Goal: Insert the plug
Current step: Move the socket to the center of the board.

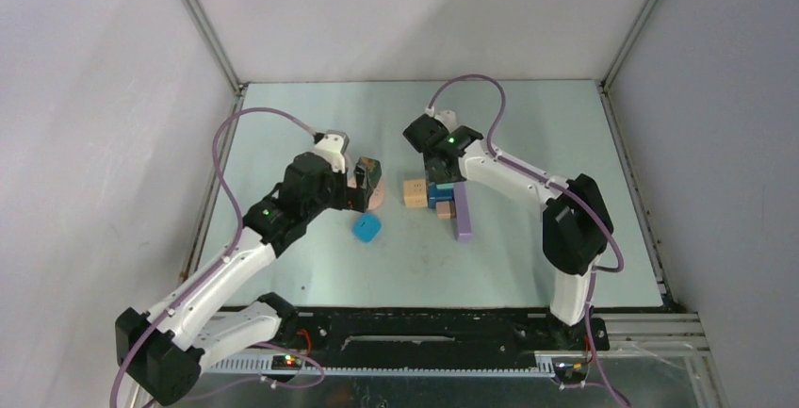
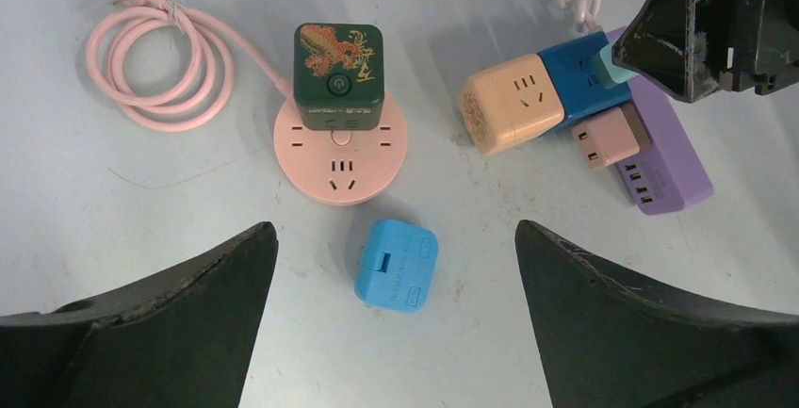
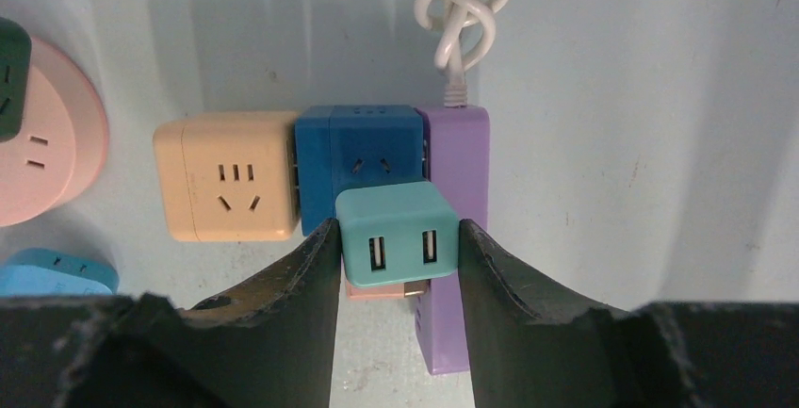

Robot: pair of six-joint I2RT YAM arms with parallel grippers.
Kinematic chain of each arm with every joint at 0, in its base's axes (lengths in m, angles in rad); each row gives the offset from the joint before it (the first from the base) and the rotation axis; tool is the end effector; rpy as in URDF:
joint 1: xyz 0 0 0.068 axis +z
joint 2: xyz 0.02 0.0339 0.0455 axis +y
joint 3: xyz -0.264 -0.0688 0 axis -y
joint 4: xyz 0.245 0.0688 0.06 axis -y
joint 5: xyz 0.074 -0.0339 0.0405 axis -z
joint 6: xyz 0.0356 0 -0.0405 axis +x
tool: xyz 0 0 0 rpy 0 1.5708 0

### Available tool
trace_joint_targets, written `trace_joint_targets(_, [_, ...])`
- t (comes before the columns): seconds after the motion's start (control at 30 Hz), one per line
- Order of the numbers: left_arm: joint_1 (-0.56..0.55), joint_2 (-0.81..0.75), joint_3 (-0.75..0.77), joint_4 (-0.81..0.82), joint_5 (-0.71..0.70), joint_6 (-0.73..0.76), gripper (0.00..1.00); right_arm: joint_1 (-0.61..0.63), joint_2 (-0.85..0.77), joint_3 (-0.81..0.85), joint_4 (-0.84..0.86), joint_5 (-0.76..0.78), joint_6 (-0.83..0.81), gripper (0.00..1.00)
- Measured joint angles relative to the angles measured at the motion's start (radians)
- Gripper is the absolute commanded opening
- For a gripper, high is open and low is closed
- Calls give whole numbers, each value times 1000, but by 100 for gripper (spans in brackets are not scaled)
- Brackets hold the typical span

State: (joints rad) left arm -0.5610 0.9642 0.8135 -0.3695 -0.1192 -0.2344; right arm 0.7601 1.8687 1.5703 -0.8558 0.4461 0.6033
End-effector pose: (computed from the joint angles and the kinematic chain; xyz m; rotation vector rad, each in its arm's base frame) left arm 0.1848 -0.1111 0.2986 0.2705 2.0895 -0.3569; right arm 0.2949 0.2591 0.2542 -0.0776 2.5434 -0.1092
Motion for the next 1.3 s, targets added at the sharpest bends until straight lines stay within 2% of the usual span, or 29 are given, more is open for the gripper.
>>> trace_joint_targets(0.77, [16,0,0,0,19,8,100,25,23,18,6,31,0,0])
trace_joint_targets(1.3, [28,-3,0,0,21,8,100,39,5,-46,8,47,27,0])
